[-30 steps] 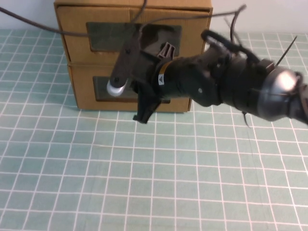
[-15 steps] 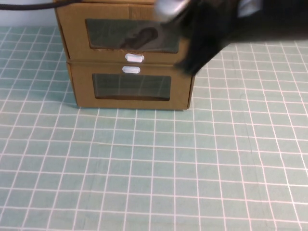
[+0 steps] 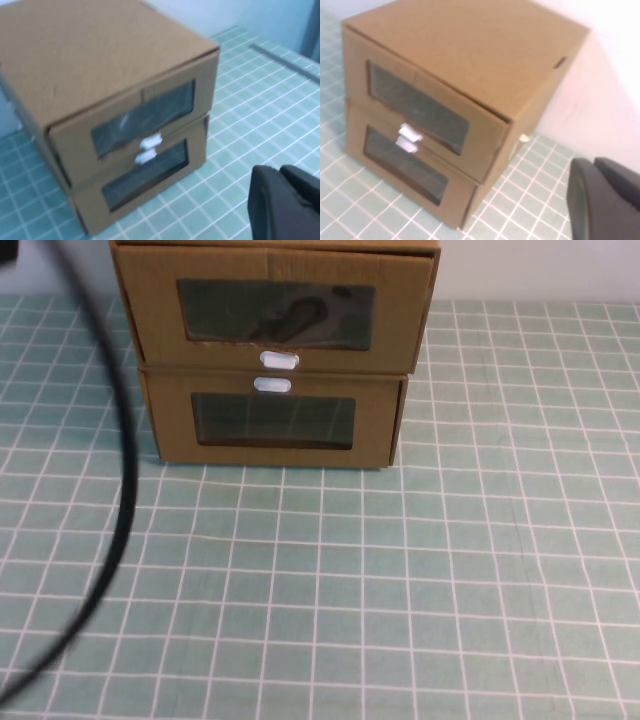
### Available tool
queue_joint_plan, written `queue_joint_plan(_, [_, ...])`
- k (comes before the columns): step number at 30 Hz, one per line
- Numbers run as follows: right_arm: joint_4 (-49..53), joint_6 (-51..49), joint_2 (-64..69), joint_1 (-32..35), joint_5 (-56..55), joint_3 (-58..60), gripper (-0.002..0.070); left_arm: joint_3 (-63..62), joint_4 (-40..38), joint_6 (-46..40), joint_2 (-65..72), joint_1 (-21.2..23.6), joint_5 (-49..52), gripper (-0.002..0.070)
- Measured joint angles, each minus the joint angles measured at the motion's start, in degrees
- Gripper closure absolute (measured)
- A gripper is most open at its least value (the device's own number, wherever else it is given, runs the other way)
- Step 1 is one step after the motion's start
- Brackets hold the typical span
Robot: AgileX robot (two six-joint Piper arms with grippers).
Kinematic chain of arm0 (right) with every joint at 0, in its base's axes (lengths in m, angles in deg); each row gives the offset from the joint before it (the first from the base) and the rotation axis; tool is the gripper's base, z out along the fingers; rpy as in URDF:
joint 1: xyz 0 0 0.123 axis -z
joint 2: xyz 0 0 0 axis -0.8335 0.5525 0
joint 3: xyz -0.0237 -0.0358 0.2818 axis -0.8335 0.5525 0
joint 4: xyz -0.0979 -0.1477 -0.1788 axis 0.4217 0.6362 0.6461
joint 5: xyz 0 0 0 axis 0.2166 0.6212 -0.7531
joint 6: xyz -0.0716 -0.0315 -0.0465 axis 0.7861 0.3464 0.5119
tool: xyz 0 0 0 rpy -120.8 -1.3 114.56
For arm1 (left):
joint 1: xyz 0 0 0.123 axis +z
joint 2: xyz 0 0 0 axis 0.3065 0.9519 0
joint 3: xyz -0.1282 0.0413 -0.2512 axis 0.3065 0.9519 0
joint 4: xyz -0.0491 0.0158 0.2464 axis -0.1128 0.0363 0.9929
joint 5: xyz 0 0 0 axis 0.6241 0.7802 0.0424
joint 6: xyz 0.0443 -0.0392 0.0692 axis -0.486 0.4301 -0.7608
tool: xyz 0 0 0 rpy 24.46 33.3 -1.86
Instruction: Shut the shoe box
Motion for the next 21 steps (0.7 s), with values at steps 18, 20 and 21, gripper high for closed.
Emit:
queue_joint_plan(18, [-12.1, -0.2, -33.8, 0.8, -21.3, 49.5, 0.069, 53.7, 1.0, 1.4, -38.0, 0.0, -21.6, 0.068])
queue_joint_plan(20, [-12.6, 0.0, -36.3, 0.8, -22.6, 53.7, 0.069, 57.4, 1.0, 1.6, -39.6, 0.0, -23.6, 0.068])
queue_joint_plan(21, [-12.8, 0.0, -37.5, 0.8, -23.6, 55.9, 0.069, 59.2, 1.0, 1.7, -39.9, 0.0, -24.6, 0.068])
